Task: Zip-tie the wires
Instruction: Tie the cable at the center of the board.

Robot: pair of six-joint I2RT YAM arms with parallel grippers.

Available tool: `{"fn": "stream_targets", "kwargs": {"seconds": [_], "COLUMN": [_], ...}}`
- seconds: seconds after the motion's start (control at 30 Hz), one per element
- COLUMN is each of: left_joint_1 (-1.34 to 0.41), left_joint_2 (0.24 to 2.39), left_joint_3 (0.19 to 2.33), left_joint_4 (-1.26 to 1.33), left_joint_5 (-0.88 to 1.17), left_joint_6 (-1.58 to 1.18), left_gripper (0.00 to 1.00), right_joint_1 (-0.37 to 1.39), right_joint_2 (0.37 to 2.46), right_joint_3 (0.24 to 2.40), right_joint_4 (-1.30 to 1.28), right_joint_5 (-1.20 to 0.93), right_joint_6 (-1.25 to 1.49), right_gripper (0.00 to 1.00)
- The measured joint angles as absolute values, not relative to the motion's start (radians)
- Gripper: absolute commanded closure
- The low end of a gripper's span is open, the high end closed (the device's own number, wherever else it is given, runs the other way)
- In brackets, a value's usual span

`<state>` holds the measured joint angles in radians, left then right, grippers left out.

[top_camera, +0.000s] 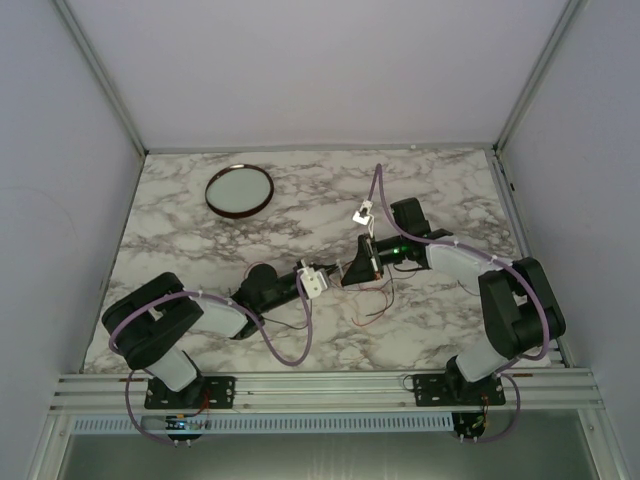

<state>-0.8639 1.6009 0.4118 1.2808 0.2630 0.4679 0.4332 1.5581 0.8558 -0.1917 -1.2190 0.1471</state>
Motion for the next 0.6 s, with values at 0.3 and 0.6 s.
{"fn": "stream_targets", "kwargs": {"seconds": [0.3, 0.6], "left_joint_1": [-0.875, -0.881], "left_joint_2": [1.601, 1.601], "left_joint_3": [0.412, 0.412], "left_joint_4": [1.269, 1.266], "left_joint_5": [0.248, 0.236], "left_joint_6": [0.5, 0.516], "left_gripper": [1.0, 1.0], "right_joint_1": [0.433, 0.425], "right_joint_2": [1.57, 1.587], "right_joint_3": [0.871, 0.889], "right_joint_4": [-0.193, -0.194], "right_joint_5": [-1.227, -1.229], "right_joint_6": [0.207, 0.274], "right_gripper": [1.0, 1.0]}}
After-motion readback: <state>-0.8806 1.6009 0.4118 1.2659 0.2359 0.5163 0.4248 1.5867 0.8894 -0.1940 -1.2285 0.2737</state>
